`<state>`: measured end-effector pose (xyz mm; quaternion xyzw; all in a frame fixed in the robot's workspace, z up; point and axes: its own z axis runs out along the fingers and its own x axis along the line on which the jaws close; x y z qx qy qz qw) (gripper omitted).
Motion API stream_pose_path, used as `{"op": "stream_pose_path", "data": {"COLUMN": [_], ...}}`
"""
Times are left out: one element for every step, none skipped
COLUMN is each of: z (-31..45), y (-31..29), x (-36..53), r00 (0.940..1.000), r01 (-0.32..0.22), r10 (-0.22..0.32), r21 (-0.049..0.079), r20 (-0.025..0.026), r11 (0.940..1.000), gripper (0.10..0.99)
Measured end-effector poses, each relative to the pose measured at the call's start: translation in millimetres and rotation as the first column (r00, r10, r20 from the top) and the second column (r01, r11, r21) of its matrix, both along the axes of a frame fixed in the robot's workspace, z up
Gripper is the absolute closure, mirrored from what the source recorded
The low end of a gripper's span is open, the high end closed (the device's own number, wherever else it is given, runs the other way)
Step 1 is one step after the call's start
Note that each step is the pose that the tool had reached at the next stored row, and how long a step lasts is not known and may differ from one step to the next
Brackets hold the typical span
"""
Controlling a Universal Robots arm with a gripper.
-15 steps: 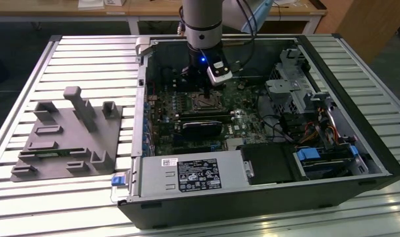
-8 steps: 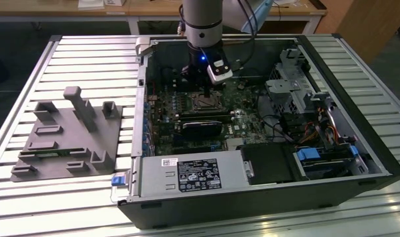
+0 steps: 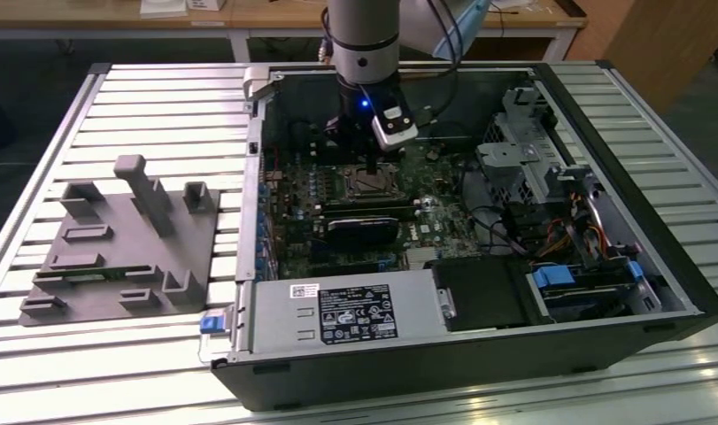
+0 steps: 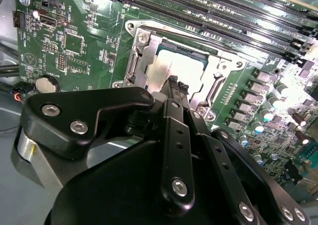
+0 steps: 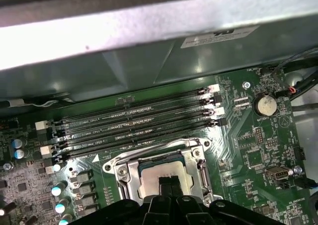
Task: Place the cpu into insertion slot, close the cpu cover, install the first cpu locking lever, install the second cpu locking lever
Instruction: 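Install the first cpu locking lever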
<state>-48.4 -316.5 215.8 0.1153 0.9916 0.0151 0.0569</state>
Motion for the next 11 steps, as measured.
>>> {"op": "stream_pose_path", "data": {"z": [0.1,0.3,0.4,0.6,0.8,1.1,1.4,1.7,2.1,2.6,3.1], "y": [0.0,0.0,0.0,0.0,0.0,0.0,0.0,0.0,0.0,0.0,0.0], "x": [0.0,0.0,0.0,0.0,0.0,0.0,0.0,0.0,0.0,0.0,0.0], "r00": [1.0,1.0,1.0,1.0,1.0,1.0,1.0,1.0,1.0,1.0,1.0], "r01": [0.0,0.0,0.0,0.0,0.0,0.0,0.0,0.0,0.0,0.0,0.0], "r10": [0.0,0.0,0.0,0.0,0.0,0.0,0.0,0.0,0.0,0.0,0.0], "r21": [0.0,0.0,0.0,0.0,0.0,0.0,0.0,0.0,0.0,0.0,0.0], "r20": [0.0001,0.0001,0.0,0.0,0.0,-0.0001,-0.0001,0.0,-0.0001,0.0,0.0], "r11": [1.0,1.0,1.0,1.0,1.0,1.0,1.0,1.0,1.0,1.0,1.0], "gripper": [0.98,0.98,0.98,0.98,0.98,0.98,0.98,0.98,0.98,0.98,0.98]}}
